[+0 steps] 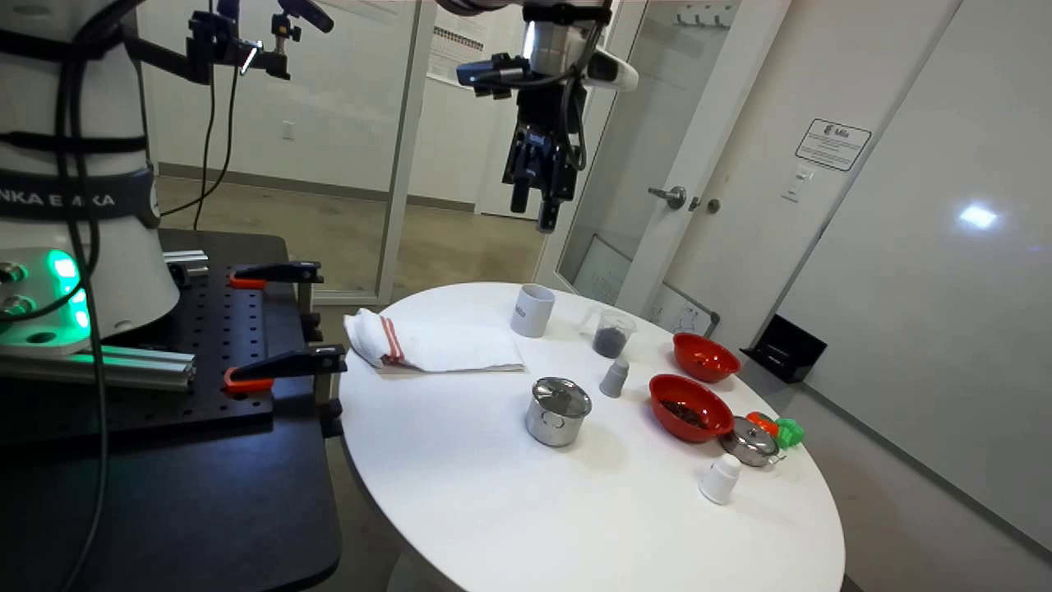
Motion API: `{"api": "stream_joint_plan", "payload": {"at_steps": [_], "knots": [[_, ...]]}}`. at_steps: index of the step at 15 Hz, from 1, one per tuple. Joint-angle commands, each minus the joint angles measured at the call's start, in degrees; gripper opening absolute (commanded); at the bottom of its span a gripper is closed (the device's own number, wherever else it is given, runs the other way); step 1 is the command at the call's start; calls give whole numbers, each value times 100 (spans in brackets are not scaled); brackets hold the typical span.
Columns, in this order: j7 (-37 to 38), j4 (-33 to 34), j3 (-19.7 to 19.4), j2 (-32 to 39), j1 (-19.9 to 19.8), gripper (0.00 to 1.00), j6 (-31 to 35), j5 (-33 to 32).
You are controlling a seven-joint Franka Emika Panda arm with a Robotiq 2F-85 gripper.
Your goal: Put the pot on the right side of the table and open it
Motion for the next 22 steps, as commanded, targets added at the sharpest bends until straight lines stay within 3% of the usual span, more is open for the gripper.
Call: {"api": "stream_joint_plan", "payload": {"at_steps": [1,9,18,22], "knots": [[172,441,-86,778,33,100,130,-140],[6,561,-217,984,142,100,36,20],[686,698,-493,1411,113,100,611,-148],[943,970,-634,2000,163,100,813,-382]]}}
